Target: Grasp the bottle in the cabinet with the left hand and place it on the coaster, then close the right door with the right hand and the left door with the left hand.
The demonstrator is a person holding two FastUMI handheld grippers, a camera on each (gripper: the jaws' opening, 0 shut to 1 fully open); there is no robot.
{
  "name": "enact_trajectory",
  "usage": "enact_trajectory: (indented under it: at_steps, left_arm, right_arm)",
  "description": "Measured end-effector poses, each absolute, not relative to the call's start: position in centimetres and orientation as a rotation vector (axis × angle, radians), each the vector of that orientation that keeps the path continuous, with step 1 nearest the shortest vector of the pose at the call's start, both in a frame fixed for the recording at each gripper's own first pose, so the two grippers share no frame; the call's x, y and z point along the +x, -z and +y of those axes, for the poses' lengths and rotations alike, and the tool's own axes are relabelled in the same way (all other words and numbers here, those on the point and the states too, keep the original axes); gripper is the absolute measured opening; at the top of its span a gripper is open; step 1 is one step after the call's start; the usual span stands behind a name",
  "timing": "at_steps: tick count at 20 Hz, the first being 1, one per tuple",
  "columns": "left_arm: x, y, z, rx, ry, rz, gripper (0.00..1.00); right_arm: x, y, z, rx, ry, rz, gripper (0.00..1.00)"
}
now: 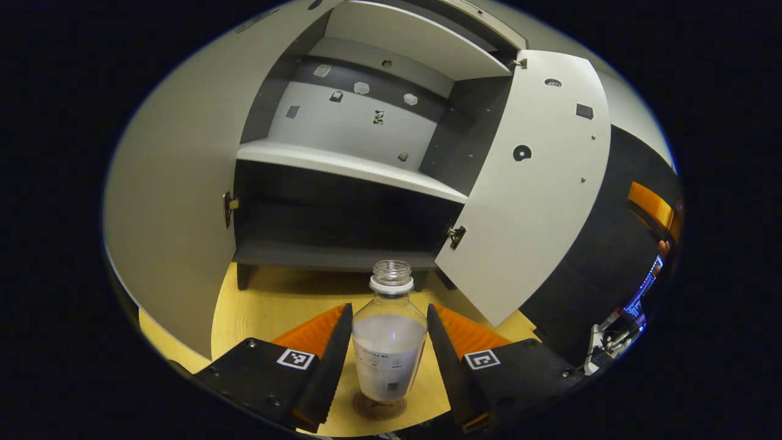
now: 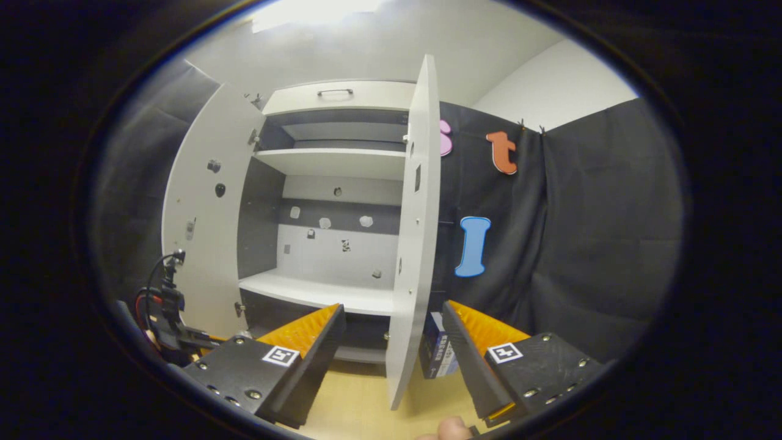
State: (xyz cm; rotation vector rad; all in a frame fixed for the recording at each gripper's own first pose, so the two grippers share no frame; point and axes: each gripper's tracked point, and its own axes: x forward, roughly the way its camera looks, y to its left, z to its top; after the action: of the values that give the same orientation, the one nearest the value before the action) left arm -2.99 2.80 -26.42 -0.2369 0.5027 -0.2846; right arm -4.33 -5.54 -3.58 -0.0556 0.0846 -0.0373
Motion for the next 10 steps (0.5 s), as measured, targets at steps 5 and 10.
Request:
enact_trajectory:
  at_steps: [5,10]
  left_arm:
    - [-4.9,30.9,2.3,-0.207,0.233,0.551,0.75]
    - [-5.9,33.5,1.0,-0.205,0.198,0.545,0.75]
  right_arm:
    - [-4.5,4.1,-5.4,-0.059,0.028,0.103,0.96]
    - [-4.7,4.7,-6.1,-0.055,0.032,0.122,0.96]
